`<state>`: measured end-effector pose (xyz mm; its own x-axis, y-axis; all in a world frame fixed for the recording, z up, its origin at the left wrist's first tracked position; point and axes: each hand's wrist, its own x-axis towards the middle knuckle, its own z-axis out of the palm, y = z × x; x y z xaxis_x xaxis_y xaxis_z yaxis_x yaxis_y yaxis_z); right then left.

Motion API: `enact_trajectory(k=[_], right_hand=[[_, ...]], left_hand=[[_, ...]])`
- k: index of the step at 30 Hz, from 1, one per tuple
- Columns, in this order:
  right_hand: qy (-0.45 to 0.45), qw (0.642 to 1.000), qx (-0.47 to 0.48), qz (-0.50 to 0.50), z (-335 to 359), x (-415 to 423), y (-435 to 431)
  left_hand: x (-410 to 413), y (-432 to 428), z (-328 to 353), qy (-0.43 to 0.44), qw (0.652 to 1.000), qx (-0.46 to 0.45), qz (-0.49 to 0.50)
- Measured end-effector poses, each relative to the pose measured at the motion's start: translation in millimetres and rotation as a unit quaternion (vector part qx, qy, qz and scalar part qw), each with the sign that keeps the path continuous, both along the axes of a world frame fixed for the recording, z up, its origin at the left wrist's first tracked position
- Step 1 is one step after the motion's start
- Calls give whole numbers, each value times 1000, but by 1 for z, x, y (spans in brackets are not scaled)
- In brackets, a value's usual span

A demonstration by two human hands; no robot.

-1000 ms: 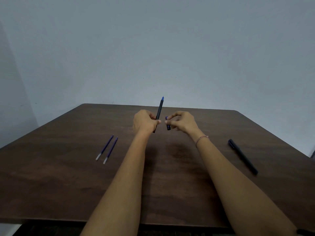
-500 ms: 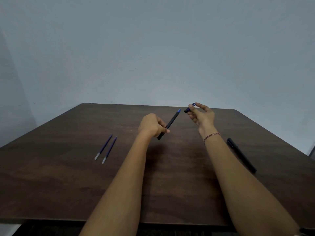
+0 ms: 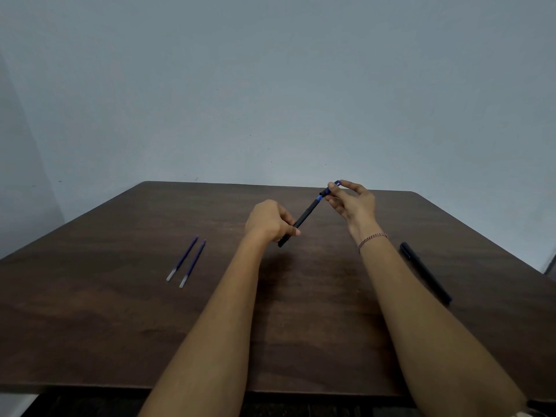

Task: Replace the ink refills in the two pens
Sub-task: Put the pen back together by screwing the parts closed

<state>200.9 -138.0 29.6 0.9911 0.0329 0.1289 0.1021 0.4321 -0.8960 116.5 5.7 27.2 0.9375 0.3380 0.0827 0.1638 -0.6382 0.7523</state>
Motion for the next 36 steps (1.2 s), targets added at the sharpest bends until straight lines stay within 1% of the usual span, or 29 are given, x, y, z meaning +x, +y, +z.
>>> enact_trajectory(k=[3, 9, 19, 22, 25, 27, 29, 33, 36], right_hand=[[-3, 999, -25, 19, -1, 1, 2], [-18, 998, -45, 35, -2, 3, 5], [-36, 987, -96, 123, -3, 1, 14], [-57, 979, -139, 138, -3, -2, 16], [-80, 972, -183, 123, -4, -5, 19], [-90, 972, -192, 104, -5, -5, 20], [-87, 975, -181, 96, -4, -3, 18], [-59, 985, -128, 101, -2, 4, 8], [-34, 989, -96, 104, -1, 10, -3]], left_hand=[[0, 1, 0, -9, 1000, 1, 6], [2, 2, -1, -23, 1000, 15, 13], [6, 5, -1, -65, 997, 27, 41], [6, 5, -2, -84, 995, 41, 47], [9, 4, -4, -105, 992, 47, 42], [10, 3, -5, -120, 991, 50, 31], [11, 2, -6, -126, 991, 41, 6], [9, 1, -4, -122, 988, -13, -92], [7, -5, -2, -117, 982, 4, -150]])
